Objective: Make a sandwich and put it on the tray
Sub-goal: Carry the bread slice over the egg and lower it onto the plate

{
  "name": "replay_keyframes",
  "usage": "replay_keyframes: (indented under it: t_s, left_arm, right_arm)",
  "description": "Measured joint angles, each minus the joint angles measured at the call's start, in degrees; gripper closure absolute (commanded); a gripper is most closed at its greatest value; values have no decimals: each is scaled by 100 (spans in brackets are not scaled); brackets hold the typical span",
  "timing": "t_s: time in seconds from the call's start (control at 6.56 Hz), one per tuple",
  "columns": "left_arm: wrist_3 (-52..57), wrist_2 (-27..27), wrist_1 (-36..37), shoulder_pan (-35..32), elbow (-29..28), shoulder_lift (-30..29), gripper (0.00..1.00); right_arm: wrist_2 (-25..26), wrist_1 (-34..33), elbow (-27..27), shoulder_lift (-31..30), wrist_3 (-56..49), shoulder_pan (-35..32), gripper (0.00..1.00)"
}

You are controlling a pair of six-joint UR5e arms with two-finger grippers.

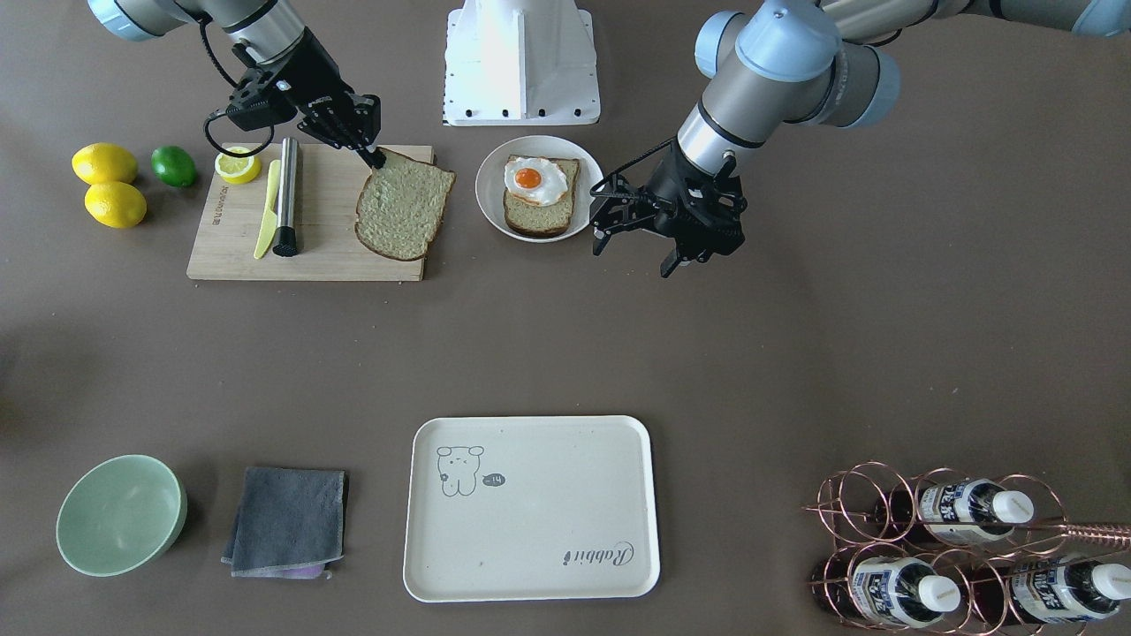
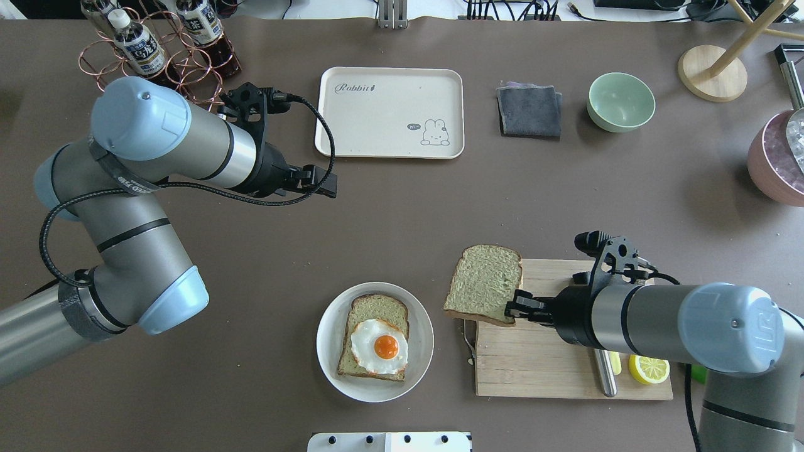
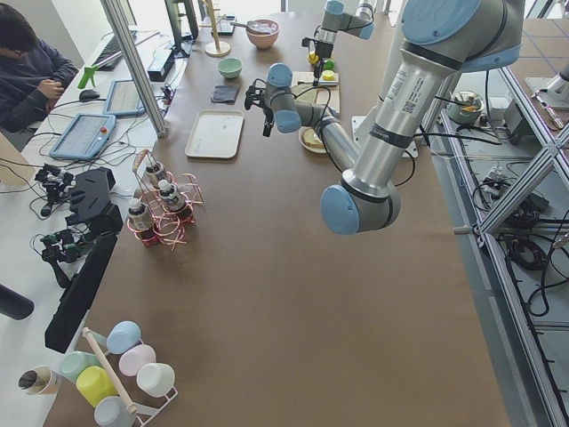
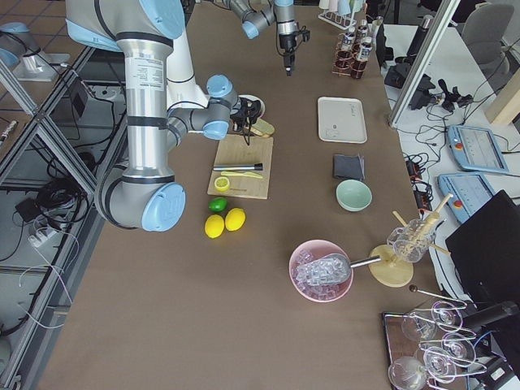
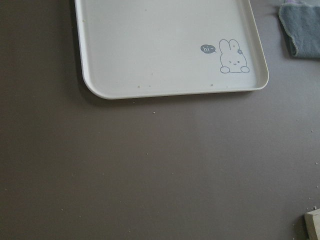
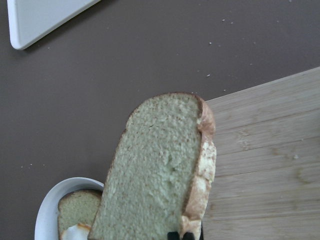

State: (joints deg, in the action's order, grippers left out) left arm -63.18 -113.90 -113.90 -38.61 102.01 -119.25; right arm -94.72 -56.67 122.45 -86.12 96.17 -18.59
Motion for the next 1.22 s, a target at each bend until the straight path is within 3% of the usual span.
replay_keyframes:
  t_s: [0.31, 0.76, 1.22]
  left_arm:
    - [22, -33, -1, -27, -2, 46, 1]
    - [18, -38, -15, -18, 5, 73, 1]
    - [16, -36, -25, -7, 12, 49, 1]
  right_arm:
    - [635, -764, -91, 930, 2, 583, 100]
    - [1738, -965, -509, 1509, -477, 1527, 100]
    - [1928, -931, -741, 1676, -804, 1669, 100]
